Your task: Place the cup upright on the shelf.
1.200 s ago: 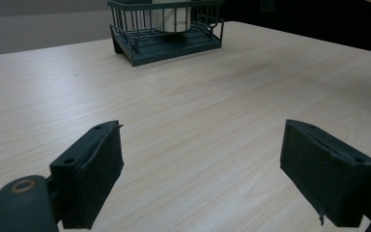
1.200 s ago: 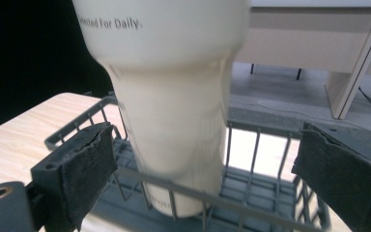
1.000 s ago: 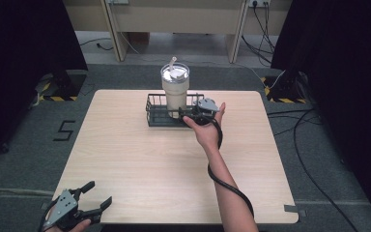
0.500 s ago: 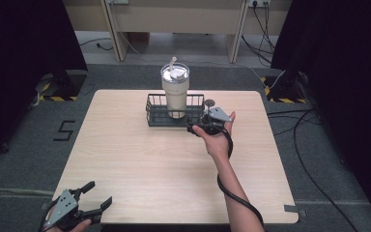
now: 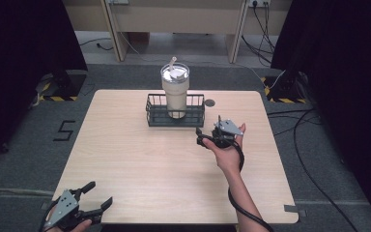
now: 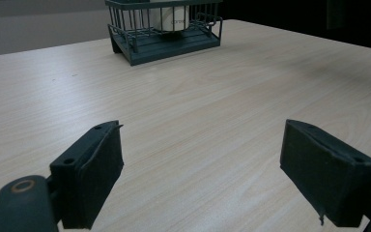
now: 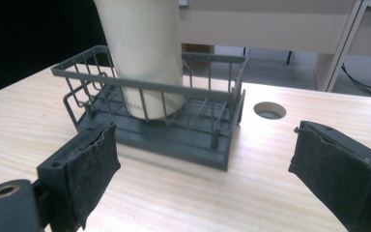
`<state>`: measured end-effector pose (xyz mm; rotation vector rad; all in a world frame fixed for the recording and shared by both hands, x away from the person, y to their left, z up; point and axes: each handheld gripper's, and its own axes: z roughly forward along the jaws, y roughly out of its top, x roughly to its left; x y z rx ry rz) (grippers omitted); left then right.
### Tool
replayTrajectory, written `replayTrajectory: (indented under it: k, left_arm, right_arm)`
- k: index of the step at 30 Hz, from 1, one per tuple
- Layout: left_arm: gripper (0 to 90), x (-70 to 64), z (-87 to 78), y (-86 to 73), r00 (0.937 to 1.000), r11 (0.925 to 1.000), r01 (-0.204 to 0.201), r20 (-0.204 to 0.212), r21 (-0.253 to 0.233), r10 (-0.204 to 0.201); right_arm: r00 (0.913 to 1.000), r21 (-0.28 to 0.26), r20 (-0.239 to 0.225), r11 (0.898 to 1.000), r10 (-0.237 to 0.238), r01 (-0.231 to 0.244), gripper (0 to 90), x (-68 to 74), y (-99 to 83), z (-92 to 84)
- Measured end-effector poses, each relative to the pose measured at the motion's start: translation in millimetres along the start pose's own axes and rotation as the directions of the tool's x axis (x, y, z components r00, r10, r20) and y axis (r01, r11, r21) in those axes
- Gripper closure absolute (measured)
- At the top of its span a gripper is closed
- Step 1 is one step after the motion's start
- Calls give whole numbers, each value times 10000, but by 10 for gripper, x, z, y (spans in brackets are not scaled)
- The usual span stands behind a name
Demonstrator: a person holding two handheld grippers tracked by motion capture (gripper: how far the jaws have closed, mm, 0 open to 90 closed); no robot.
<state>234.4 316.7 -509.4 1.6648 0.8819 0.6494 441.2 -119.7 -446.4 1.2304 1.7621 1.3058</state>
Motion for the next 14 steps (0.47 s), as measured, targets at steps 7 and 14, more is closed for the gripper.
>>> replayTrajectory:
  k: [7, 14]
  left_arm:
    - [145, -3, 3, -1, 10000, 10000, 10, -7, -3, -10]
    - [145, -5, 10, 2, 10000, 10000, -49, -7, 30, 49]
  right_arm:
    - [9999, 67, 136, 10000, -58, 57, 106, -61, -141, -156]
    - [9999, 47, 141, 10000, -7, 6, 130, -80, -273, -275]
